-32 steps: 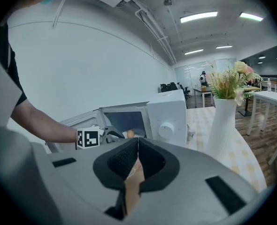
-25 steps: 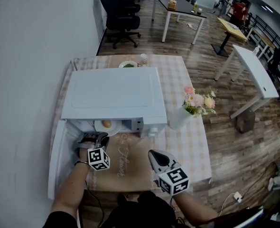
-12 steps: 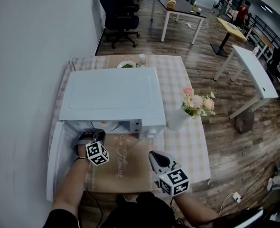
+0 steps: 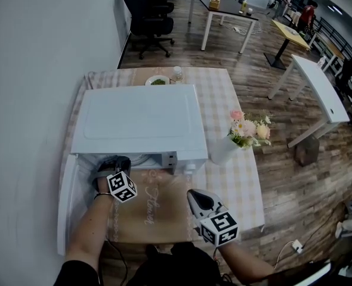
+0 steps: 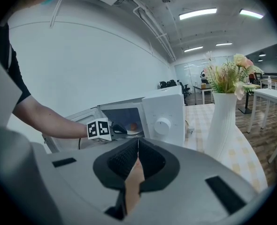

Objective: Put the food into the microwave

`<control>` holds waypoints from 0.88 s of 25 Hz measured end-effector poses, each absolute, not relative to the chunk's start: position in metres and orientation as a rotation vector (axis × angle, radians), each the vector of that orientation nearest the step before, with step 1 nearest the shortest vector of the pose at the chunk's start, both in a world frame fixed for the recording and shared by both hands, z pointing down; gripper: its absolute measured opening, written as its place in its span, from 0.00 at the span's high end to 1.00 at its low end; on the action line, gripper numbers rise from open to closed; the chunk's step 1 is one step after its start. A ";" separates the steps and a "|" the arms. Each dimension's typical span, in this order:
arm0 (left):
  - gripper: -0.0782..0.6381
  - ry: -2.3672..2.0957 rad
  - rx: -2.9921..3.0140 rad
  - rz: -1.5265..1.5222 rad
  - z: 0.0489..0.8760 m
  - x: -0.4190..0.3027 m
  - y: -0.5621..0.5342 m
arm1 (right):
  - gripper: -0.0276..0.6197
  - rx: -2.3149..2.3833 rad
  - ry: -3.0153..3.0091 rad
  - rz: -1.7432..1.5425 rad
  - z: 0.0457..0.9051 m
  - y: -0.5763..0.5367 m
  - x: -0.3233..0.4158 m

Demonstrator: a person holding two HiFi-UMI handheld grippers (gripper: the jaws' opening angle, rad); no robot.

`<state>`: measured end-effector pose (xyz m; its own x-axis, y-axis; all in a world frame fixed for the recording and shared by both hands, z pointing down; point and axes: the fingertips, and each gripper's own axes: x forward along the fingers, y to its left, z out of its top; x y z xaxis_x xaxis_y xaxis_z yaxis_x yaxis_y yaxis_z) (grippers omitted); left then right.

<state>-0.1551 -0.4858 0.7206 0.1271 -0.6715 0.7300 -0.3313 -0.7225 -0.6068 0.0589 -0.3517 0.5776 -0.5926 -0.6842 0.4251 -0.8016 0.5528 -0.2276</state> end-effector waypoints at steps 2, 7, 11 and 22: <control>0.85 0.986 -2.114 -1.618 0.720 -0.155 -0.489 | 0.94 1.231 -2.499 0.583 0.578 -0.351 0.060; 0.85 1.005 -2.136 -1.593 0.717 -0.154 -0.492 | 0.94 1.241 -2.496 0.576 0.574 -0.348 0.061; 0.85 1.052 -2.154 -1.510 0.702 -0.147 -0.489 | 0.94 1.251 -2.492 0.569 0.573 -0.344 0.061; 0.88 1.216 -2.275 -1.248 0.650 -0.137 -0.434 | 0.94 1.263 -2.537 0.534 0.553 -0.317 0.042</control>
